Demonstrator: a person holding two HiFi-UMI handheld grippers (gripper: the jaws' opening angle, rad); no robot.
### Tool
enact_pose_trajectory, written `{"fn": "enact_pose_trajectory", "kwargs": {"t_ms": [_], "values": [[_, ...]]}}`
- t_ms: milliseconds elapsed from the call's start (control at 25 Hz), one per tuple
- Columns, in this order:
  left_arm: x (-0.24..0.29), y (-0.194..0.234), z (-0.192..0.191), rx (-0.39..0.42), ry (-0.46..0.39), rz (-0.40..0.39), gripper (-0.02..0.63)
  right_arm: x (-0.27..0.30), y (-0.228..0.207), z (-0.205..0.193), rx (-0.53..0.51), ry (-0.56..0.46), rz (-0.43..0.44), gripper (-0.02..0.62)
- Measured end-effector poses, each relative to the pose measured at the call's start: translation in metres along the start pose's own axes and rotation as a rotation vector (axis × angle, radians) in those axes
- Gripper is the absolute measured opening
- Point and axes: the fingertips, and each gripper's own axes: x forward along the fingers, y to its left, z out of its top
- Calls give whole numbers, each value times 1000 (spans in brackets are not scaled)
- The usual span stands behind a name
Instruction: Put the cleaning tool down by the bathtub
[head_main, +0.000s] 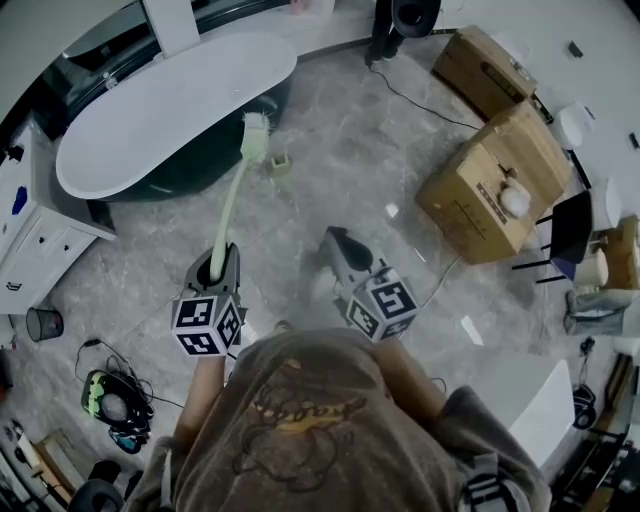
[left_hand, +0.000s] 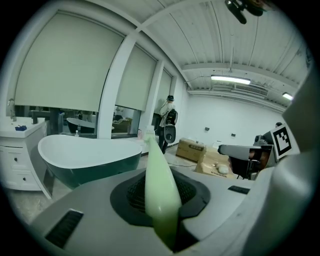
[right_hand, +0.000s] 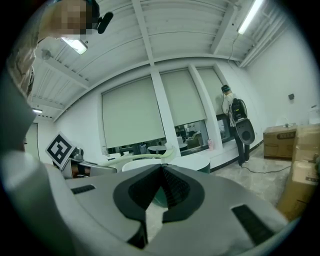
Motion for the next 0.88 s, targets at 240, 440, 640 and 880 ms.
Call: {"fn": "enact_pose_trajectory", "kwargs": {"t_ms": [240, 440, 640, 880], "values": [[50, 9, 18, 3, -9, 16, 60, 40, -41, 8, 11, 1, -2, 0], [96, 14, 40, 4, -8, 36, 60, 77, -82, 20, 27, 5, 13, 0], [142, 17, 66, 8, 11, 68, 60, 114, -124, 44, 35, 12, 34, 0], [199, 14, 94, -10, 23, 112, 60, 156, -176, 69, 34, 29, 84, 0]]}}
